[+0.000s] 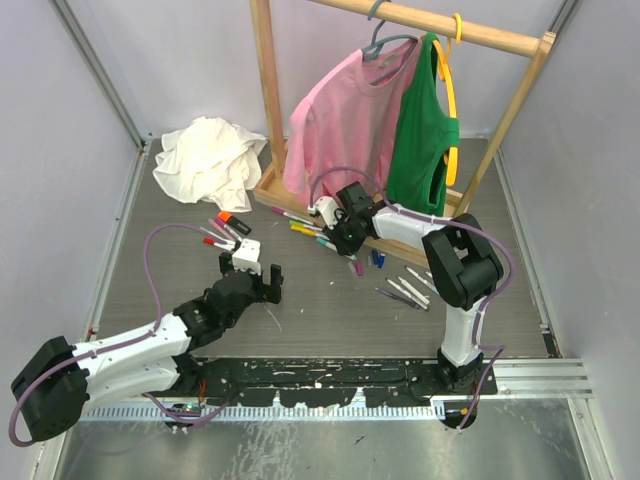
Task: Open the pen caps
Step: Pick up the pen from the center of the board.
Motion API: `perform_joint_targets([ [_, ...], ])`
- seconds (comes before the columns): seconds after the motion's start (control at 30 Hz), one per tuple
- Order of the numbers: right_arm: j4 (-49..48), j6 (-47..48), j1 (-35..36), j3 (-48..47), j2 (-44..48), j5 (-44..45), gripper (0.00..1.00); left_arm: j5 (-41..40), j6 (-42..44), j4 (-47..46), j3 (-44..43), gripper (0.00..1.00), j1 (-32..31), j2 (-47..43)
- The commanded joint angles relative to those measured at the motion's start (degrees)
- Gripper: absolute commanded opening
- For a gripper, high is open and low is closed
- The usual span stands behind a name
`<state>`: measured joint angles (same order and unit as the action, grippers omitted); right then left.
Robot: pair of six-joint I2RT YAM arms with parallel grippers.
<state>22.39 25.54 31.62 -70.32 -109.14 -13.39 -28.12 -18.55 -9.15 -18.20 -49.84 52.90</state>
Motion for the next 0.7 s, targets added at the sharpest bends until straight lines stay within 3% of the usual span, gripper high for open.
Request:
perform_joint_targets([
  [0.0,0.28,1.47,0.55,-1.68,-0.36,1.80,0.12,-1.06,0.79,-2.81,-1.49,0.98,0.12,-0.25],
  [0.37,-1.29,5.86,0.61,-0.40,5.38,3.09,0.03,-1.00,0.79,-2.81,-1.40,0.98,0.18,-0.36],
  [0.67,-1.20,7.74,0.64,1.33,10.35,-0.23,0.01,-0.97,0.79,-2.81,-1.40,0.98,0.17,-0.32],
])
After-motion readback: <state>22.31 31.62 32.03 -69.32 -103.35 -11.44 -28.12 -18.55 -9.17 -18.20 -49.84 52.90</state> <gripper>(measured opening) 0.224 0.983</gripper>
